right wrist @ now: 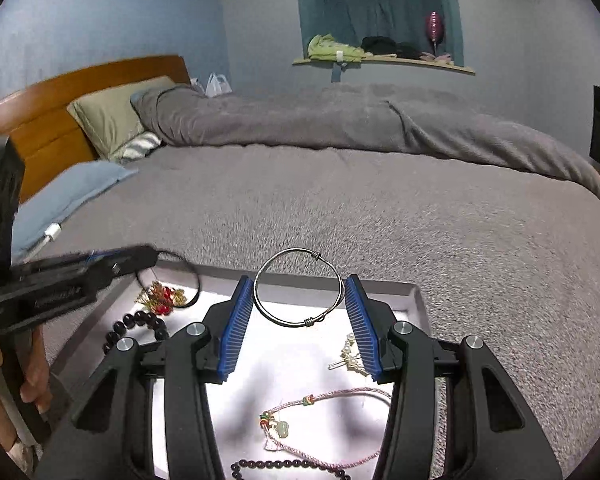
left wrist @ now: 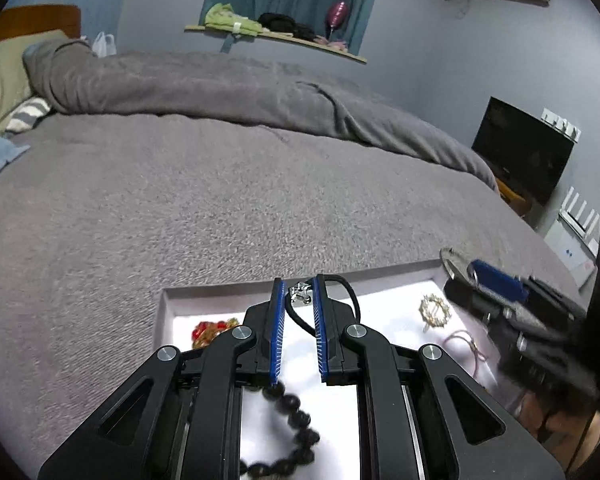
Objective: Organize jewelry
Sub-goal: 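Lower the hair tie and bangle into the tray and open both tools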
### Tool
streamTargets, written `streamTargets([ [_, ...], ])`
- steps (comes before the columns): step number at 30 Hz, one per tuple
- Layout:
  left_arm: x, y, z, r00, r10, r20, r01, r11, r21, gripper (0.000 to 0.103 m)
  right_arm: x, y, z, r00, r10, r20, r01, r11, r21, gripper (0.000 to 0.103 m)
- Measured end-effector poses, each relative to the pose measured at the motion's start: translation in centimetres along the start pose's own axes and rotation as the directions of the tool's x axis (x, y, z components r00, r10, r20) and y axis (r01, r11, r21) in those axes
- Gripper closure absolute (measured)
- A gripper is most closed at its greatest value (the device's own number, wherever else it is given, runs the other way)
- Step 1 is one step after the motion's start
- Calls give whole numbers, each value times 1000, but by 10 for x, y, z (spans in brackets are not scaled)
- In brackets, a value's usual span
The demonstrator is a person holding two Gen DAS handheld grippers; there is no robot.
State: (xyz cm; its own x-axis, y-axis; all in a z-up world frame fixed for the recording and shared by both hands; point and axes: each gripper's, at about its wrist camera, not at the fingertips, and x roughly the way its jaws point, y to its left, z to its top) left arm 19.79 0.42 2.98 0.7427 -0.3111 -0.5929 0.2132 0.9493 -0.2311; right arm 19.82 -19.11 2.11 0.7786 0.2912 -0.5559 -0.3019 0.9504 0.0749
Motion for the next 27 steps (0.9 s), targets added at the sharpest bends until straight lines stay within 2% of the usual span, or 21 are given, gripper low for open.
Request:
streamTargets([
  [6, 22, 6, -8, 995, 12, -94, -14, 1000, -20, 88, 12, 1, -6, 997, 7, -77, -7, 1000, 6, 55],
  [9, 28, 7, -10, 991, 27, -129, -29, 999, -14, 88, 18, 10, -11, 992, -32, -125, 28, 999, -33, 55],
  [18, 41, 1, -12, 980, 82, -183, -77, 996, 34, 88, 31, 26, -24, 979, -65, -192, 53, 996, -65, 55],
  [27, 53, 2, -13, 971, 77, -224, -70, 997, 41, 88, 41, 18, -26, 969, -18, -245, 10, 999, -35, 55],
])
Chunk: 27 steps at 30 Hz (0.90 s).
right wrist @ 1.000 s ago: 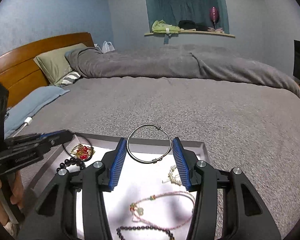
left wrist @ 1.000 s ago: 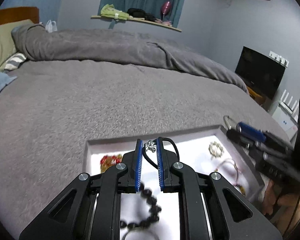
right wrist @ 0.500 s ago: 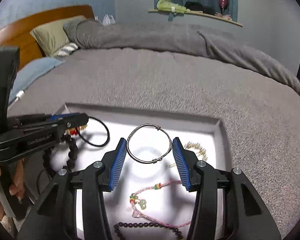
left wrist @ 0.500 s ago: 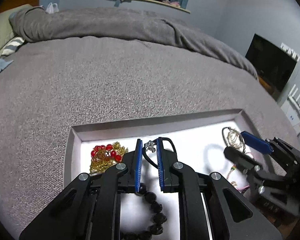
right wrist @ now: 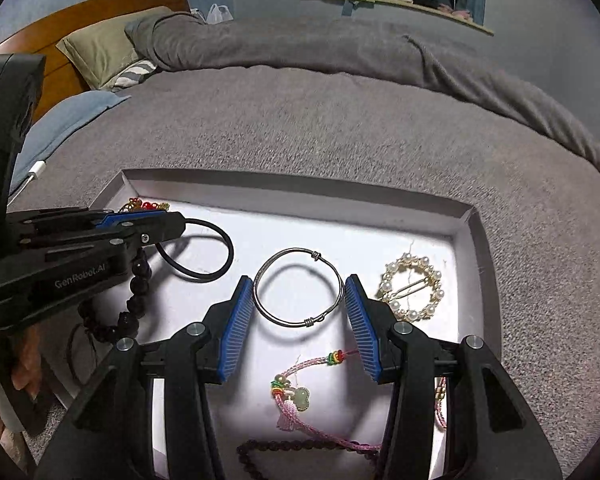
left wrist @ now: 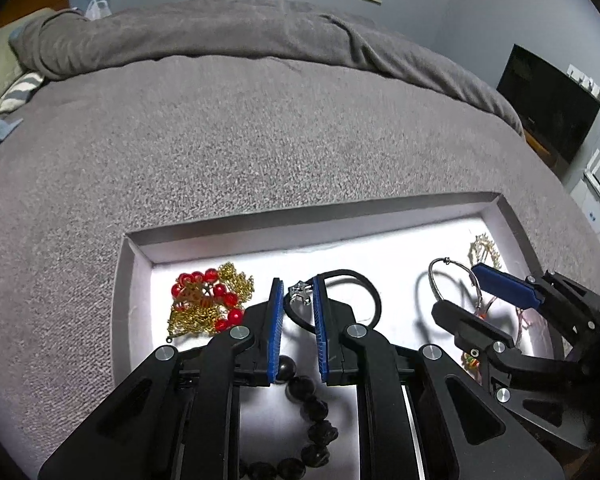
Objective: Organize jewelry
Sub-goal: 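Lower the hair tie and bangle into the tray and open both tools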
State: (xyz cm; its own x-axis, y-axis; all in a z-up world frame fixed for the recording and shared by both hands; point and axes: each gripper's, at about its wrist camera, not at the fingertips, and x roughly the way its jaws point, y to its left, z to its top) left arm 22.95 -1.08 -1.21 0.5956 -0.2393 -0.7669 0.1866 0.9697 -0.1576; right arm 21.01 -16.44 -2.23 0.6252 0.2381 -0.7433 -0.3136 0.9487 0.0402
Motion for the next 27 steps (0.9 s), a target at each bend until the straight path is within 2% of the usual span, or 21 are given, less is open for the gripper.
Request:
streamTargets([
  [7, 0, 0, 1, 1000, 0, 6, 0, 1000, 1, 85, 1, -1, 0, 1000, 10, -9, -10, 1000, 7, 55],
  [11, -3, 1, 0, 1000, 2, 14, -2, 1000, 0, 78, 2, -2, -1, 1000, 12, -18, -12, 1000, 13, 55],
  [27, -10, 1, -3, 1000, 10, 29, -10, 1000, 4, 77, 4, -5, 0, 999, 25, -22, -25, 999, 33, 55],
])
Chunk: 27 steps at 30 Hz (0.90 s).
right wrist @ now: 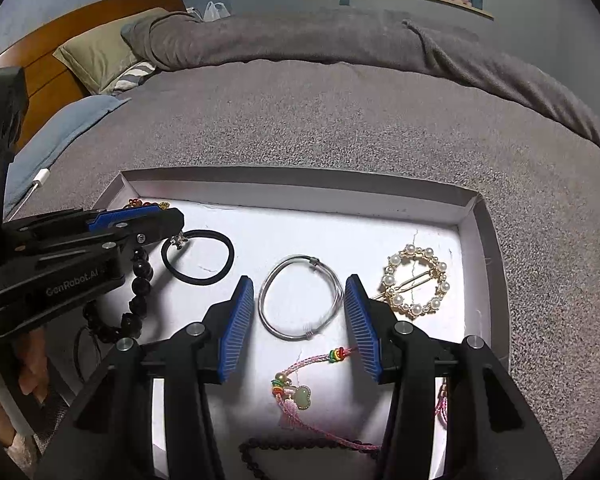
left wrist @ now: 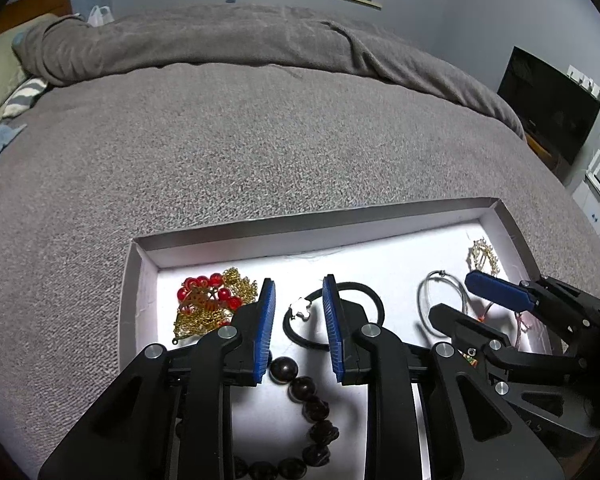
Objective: Organize jewelry
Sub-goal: 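Lower the hair tie and bangle into the tray and open both tools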
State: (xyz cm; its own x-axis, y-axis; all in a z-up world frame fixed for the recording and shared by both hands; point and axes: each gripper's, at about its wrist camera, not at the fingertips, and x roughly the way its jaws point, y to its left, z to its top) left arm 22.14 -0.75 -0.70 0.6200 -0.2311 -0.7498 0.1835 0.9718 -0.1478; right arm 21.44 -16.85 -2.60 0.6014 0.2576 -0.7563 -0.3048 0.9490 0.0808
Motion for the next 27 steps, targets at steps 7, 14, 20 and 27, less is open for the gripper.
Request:
streamTargets([
  [7, -1, 1, 1, 1000, 0, 3, 0, 1000, -3, 77, -2, -2, -1, 1000, 5, 6, -5, 1000, 4, 55],
  [14, -11, 3, 3, 999, -1, 53, 2, 1000, -14, 77, -21, -3, 1, 996, 39, 83, -41, 999, 21, 30],
  [20, -32, -2, 3, 991, 49, 121, -49, 999, -7, 64, -51, -4, 1, 988, 40, 148, -46, 998, 40, 25],
  [27, -63, -4, -7, 982, 73, 174, -69, 997, -27, 32, -86, -11, -8, 981, 19, 191, -34, 996, 77, 15],
])
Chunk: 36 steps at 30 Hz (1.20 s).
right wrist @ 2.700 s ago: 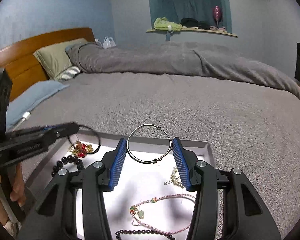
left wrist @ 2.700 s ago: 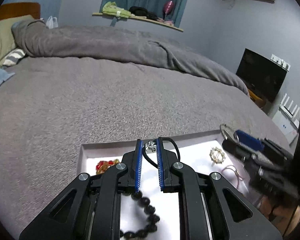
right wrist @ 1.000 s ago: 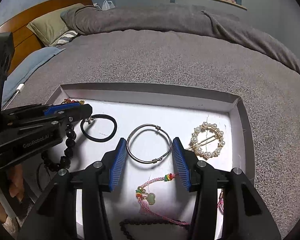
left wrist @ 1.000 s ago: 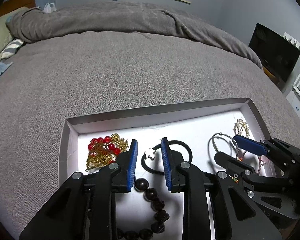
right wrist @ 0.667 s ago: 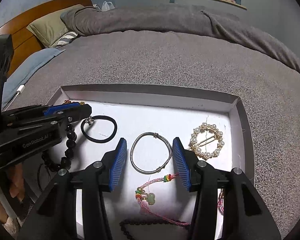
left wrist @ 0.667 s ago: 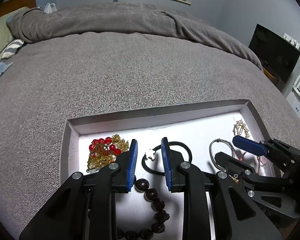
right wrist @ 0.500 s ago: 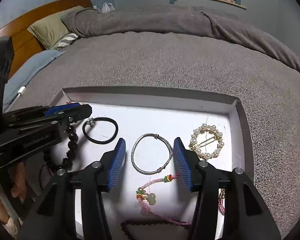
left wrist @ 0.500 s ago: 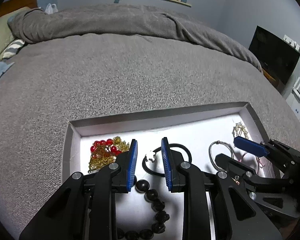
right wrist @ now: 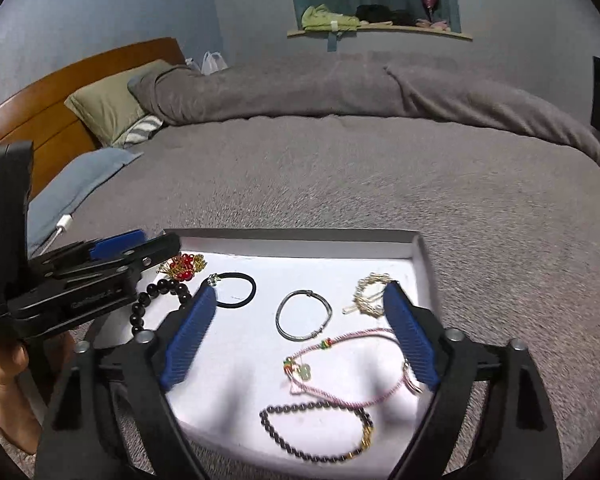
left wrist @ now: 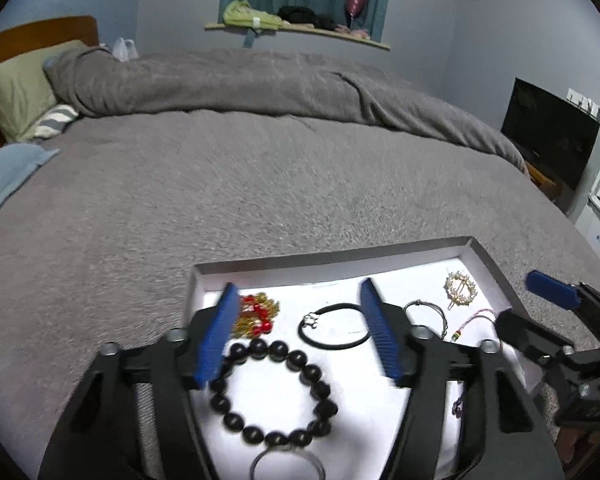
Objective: Organize jewelry
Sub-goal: 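Lower the hair tie and bangle into the tray and open both tools, then move both tools back toward the pearl hairpin and blue bead bracelet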
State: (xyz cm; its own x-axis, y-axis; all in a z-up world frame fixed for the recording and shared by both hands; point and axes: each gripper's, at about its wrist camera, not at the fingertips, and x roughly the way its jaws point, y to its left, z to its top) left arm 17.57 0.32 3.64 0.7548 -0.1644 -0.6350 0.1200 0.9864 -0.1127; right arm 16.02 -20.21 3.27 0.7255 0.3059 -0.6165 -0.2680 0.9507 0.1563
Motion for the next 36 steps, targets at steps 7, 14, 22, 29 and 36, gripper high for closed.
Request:
streamTargets([
  [7, -41, 10, -11, 993, 69, 95, -66, 997, -30, 16, -29, -2, -12, 999, -29, 41, 29, 999, 16, 6],
  [14, -65, 26, -44, 993, 88, 81, -84, 995, -54, 11, -54, -7, -41, 996, -71, 60, 71, 997, 13, 6],
  [22, -90, 21, -92, 998, 37, 43, -37, 999, -11, 11, -78, -7, -82, 996, -52, 78, 50, 998, 23, 6],
  [29, -103, 1, -130, 999, -42, -15, 42, 998, 50, 11, -84, 3, -109, 999, -27, 26, 28, 999, -21, 6],
  [36, -100, -24, -155, 994, -84, -74, 95, 982, 163, 11, -82, 10, -115, 1000, -19, 23, 20, 998, -66, 6],
])
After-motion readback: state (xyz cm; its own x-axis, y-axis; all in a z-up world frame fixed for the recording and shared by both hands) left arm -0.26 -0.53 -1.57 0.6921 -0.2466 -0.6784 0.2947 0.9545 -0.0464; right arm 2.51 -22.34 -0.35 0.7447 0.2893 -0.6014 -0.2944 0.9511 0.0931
